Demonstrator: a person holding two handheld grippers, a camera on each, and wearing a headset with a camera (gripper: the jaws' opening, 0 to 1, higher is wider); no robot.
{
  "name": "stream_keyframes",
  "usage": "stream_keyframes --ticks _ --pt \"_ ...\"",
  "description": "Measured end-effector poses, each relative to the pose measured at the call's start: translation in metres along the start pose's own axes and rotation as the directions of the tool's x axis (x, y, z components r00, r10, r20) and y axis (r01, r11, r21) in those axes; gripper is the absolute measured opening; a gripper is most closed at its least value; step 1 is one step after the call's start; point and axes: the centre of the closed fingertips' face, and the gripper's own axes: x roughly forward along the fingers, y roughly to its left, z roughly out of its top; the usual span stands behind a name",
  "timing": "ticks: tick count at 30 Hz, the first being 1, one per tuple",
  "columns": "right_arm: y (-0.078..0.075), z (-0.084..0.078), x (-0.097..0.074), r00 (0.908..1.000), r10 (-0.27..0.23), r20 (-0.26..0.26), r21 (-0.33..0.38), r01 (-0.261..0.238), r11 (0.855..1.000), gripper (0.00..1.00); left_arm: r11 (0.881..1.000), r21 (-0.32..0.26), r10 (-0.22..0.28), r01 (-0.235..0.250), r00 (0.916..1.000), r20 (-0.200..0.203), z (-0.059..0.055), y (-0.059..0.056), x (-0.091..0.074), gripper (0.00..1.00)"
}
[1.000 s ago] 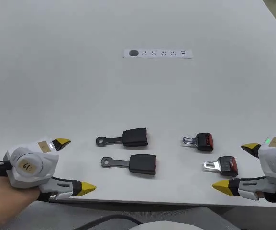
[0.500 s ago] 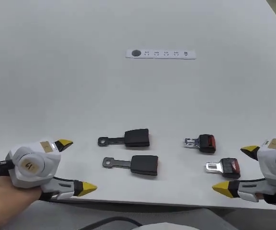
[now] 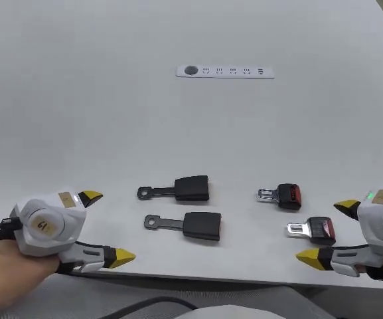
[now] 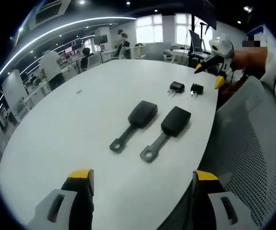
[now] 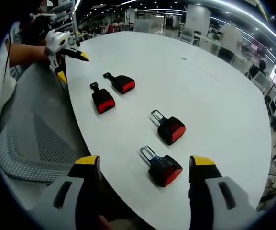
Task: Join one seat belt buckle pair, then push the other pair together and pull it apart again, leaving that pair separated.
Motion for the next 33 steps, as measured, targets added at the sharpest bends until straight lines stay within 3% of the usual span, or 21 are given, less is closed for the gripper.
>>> stream_keyframes --ticks 14,17,23,33 --pt "-0.001 -0.001 0.000 1.0000 0.000 -0.006 -0.019 0.000 1.000 0.72 1.000 0.016 -0.008 0.008 0.9998 -0.016 0.000 -0.004 -0.001 0.84" --pt "-0.001 -0.001 -0.001 1.0000 -0.003 -0.005 -0.024 0.003 1.000 0.72 0.996 0.086 -0.013 0.018 0.9984 -0.055 -0.006 -0.006 -0.001 0.80" --pt "-0.002 0.000 -0.002 1.0000 -0.004 -0.006 -0.035 0.003 0.999 0.70 0.994 0.103 -0.036 0.043 0.9972 -0.066 -0.007 -0.014 0.002 0.83" --pt "-0.004 -0.001 -0.003 0.9999 0.001 -0.015 -0.071 -0.002 0.997 0.65 0.992 0.116 -0.042 0.047 0.9978 -0.051 0.003 -0.017 -0.002 0.80"
